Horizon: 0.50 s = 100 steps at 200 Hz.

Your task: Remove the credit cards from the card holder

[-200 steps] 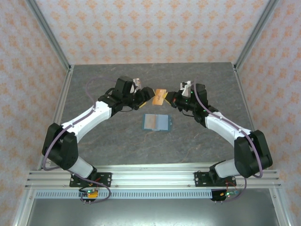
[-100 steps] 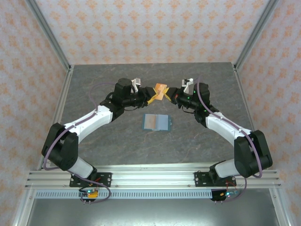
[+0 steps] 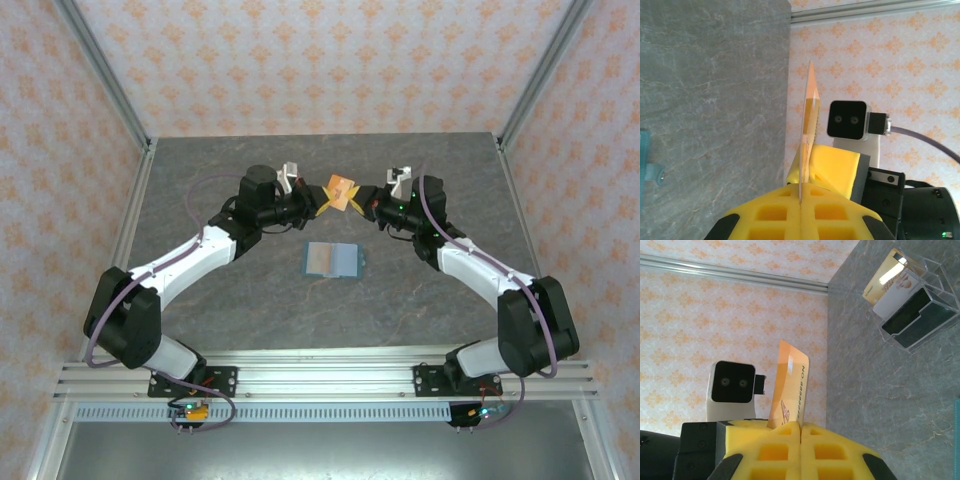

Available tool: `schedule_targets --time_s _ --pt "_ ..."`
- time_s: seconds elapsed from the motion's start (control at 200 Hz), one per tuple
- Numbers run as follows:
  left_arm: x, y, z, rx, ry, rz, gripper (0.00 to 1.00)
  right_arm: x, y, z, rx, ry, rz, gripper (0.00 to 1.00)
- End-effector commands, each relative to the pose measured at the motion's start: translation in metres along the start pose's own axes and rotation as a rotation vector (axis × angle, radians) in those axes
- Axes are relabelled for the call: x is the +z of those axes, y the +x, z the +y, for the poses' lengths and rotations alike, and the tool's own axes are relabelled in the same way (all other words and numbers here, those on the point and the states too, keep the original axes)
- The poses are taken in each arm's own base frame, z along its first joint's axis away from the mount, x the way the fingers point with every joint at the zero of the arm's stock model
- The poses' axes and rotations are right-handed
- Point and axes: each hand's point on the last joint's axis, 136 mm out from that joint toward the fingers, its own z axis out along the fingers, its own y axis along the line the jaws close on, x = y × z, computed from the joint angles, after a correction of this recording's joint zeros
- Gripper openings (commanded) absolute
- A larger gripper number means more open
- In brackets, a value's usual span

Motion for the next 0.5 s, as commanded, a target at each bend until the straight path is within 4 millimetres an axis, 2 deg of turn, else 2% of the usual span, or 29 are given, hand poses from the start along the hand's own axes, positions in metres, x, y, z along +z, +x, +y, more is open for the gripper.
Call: schedule_targets --time_s 0.0,0.09,0.16,0.315,0.495 --pt "-0.009 -0.001 -0.004 0.059 -0.034 -0.025 0.00 -0.004 -0.001 -0.015 -0.039 0.091 -0.009 0.13" --pt "-0.012 -0.004 0.009 0.090 -0.111 -0.043 0.00 -0.012 0.000 -0.030 -0.065 0.183 -0.029 0.42" --pt "-0.018 -0.008 0.024 0.129 -0.206 -0.063 0.00 -0.020 -0.002 -0.040 -0.096 0.254 -0.050 0.59" --pt "-0.039 -0.022 0.048 0.313 -0.426 -0.106 0.00 -0.033 0.003 -0.052 -0.160 0.344 -0.042 0.78" --pt "-0.053 -0.047 0.060 0.566 -0.601 -0.106 0.00 -0.040 0.003 -0.060 -0.193 0.394 -0.054 0.96"
